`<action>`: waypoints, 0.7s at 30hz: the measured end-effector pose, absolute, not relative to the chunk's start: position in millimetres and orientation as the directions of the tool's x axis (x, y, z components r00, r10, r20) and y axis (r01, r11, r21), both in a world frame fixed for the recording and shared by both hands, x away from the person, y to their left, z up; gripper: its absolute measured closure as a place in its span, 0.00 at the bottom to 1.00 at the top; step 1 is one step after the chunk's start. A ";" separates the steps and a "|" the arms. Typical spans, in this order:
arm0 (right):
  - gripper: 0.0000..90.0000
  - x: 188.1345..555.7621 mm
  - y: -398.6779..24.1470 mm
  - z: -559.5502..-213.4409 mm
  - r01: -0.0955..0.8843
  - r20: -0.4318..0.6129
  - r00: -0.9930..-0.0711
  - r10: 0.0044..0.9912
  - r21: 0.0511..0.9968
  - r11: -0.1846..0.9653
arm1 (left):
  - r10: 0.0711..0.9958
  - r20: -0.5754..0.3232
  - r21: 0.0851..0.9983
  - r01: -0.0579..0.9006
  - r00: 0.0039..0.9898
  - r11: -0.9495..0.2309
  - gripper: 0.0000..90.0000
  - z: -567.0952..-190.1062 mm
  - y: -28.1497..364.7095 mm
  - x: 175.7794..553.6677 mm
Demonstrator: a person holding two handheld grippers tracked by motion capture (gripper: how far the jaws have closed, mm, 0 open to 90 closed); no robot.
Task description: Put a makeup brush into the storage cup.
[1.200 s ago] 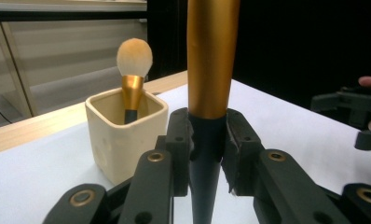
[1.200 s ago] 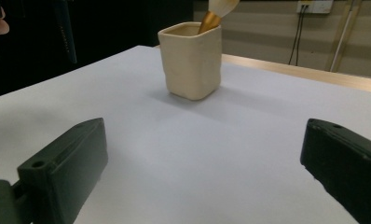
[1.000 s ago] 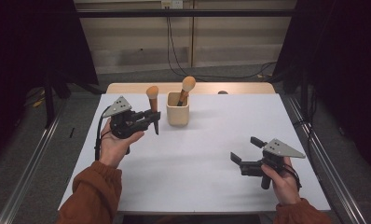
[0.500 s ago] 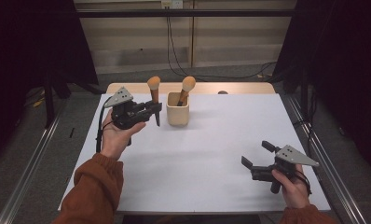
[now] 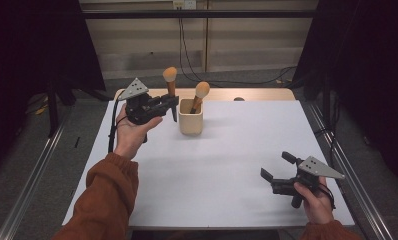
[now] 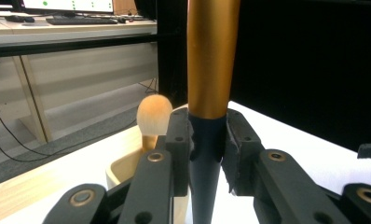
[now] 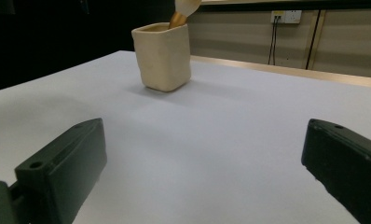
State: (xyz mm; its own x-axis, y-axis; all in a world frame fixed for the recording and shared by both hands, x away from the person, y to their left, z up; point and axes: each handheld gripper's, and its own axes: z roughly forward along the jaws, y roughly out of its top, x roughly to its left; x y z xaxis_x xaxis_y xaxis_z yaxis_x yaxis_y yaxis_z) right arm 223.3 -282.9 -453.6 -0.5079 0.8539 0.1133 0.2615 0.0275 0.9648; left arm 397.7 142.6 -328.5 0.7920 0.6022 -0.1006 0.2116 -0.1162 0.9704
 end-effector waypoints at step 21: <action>0.00 220.7 -284.3 -453.8 0.265 0.119 -0.499 0.858 0.964 0.020 | 0.625 -0.083 0.979 0.180 0.776 -0.094 0.83 -324.3 118.3 439.5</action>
State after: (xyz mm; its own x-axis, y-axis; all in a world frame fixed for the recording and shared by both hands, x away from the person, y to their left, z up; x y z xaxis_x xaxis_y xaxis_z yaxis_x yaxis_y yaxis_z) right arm 220.7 -284.3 -453.8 -0.4994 0.8581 0.1194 0.2651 0.0202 0.9640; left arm 439.5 118.3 -324.3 0.7764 0.6248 -0.0826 0.1800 -0.0942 0.9791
